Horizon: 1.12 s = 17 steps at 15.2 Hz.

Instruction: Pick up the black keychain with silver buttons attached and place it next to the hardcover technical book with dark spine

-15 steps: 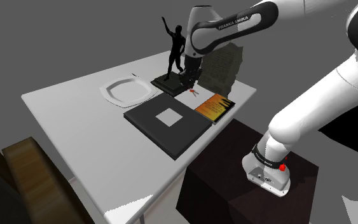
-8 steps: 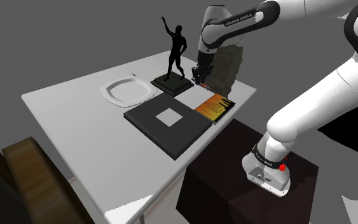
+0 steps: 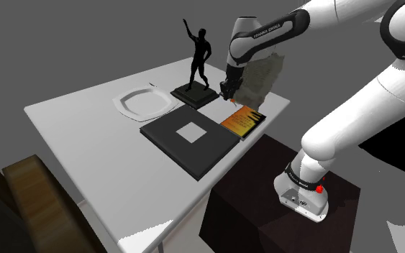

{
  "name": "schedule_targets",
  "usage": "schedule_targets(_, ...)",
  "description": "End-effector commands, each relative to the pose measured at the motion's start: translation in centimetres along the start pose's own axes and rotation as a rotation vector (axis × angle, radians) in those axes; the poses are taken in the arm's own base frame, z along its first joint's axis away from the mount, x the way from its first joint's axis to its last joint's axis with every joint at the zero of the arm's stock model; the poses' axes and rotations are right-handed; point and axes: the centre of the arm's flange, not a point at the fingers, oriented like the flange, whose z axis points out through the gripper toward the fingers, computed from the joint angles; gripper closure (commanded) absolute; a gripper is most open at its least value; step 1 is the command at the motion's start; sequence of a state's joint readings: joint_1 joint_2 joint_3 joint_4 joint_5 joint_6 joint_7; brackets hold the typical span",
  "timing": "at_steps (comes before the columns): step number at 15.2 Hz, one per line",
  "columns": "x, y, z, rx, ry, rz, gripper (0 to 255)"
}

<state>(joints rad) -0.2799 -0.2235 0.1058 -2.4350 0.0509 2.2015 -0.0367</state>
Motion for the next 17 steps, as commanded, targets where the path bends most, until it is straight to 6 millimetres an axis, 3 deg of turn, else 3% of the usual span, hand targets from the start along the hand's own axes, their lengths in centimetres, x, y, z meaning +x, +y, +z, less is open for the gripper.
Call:
schedule_targets(1,0.1,0.1,1.0,0.000,0.000,0.000,255)
schedule_targets(8,0.1,0.1,4.4,0.000,0.000,0.000,255)
schedule_targets(15,0.1,0.1,4.4,0.000,0.000,0.000,255)
schedule_targets(16,0.1,0.1,4.4,0.000,0.000,0.000,0)
schedule_targets(17,0.1,0.1,4.4,0.000,0.000,0.000,0)
